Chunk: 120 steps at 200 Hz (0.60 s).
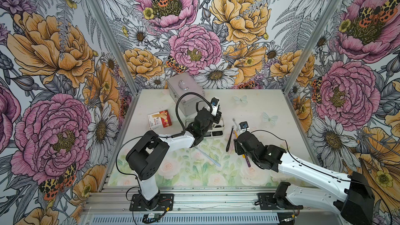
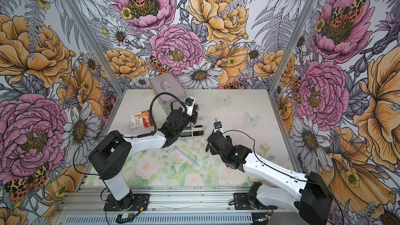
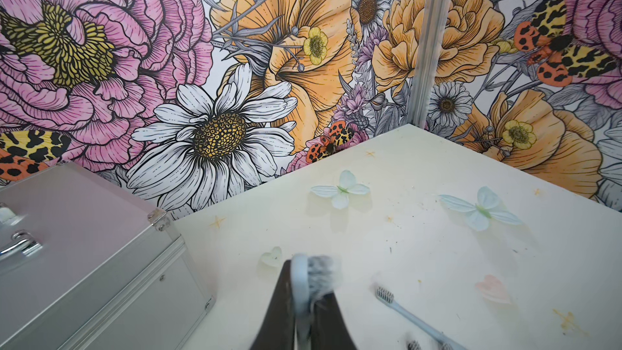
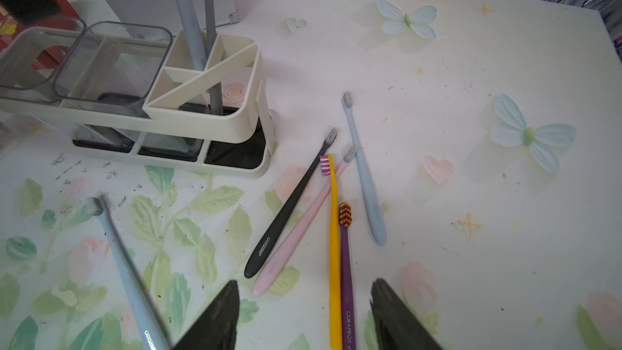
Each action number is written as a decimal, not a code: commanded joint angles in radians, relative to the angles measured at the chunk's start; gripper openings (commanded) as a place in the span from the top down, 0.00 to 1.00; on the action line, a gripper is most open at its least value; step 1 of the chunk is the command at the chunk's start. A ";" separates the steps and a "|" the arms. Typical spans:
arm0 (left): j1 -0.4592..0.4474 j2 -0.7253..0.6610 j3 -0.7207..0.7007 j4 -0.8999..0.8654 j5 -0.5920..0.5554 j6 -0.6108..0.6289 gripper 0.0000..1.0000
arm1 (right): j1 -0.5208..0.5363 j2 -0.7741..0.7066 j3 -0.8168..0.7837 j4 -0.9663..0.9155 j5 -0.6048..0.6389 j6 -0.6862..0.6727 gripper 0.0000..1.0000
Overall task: Place the toothbrush into the toothbrush holder
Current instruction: Place the toothbrush in the toothbrush holder.
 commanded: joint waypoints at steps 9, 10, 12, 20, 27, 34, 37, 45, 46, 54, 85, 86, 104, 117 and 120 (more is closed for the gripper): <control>0.008 0.018 -0.026 0.046 -0.025 -0.033 1.00 | -0.010 0.004 -0.006 -0.002 0.001 0.007 0.36; 0.007 0.018 -0.027 0.046 -0.025 -0.033 1.00 | -0.010 0.004 -0.006 -0.001 0.001 0.006 0.36; 0.007 0.018 -0.027 0.046 -0.026 -0.033 1.00 | -0.010 0.004 -0.006 -0.002 0.002 0.006 0.36; 0.008 0.020 -0.031 0.046 -0.028 -0.037 1.00 | -0.012 0.004 -0.004 -0.003 0.003 0.006 0.36; 0.007 0.022 -0.035 0.048 -0.029 -0.038 1.00 | -0.012 0.005 -0.004 -0.003 0.004 0.006 0.36; 0.007 0.024 -0.041 0.053 -0.029 -0.039 1.00 | -0.013 0.004 -0.003 -0.002 0.004 0.006 0.36; 0.007 0.025 -0.042 0.055 -0.029 -0.041 1.00 | -0.014 0.004 -0.003 -0.002 0.004 0.007 0.36; 0.007 0.028 -0.049 0.062 -0.031 -0.043 1.00 | -0.015 0.006 -0.001 -0.002 0.004 0.007 0.36; 0.007 0.029 -0.050 0.063 -0.031 -0.043 1.00 | -0.015 0.006 0.000 -0.002 0.004 0.005 0.36; 0.008 0.031 -0.055 0.071 -0.032 -0.045 1.00 | -0.014 0.006 0.001 -0.002 0.004 0.005 0.36; 0.012 0.041 -0.062 0.084 -0.031 -0.054 1.00 | -0.017 0.007 0.003 -0.003 0.003 0.005 0.36; 0.012 0.041 -0.062 0.084 -0.031 -0.054 1.00 | -0.017 0.007 0.002 -0.002 0.002 0.005 0.36; 0.014 0.070 -0.069 0.097 -0.025 -0.064 1.00 | -0.018 0.008 0.003 -0.002 -0.002 0.006 0.36; 0.014 0.075 -0.074 0.107 -0.021 -0.069 1.00 | -0.019 0.007 0.004 -0.003 -0.002 0.008 0.36; 0.015 0.075 -0.075 0.108 -0.021 -0.070 1.00 | -0.018 0.006 0.005 -0.003 -0.002 0.009 0.36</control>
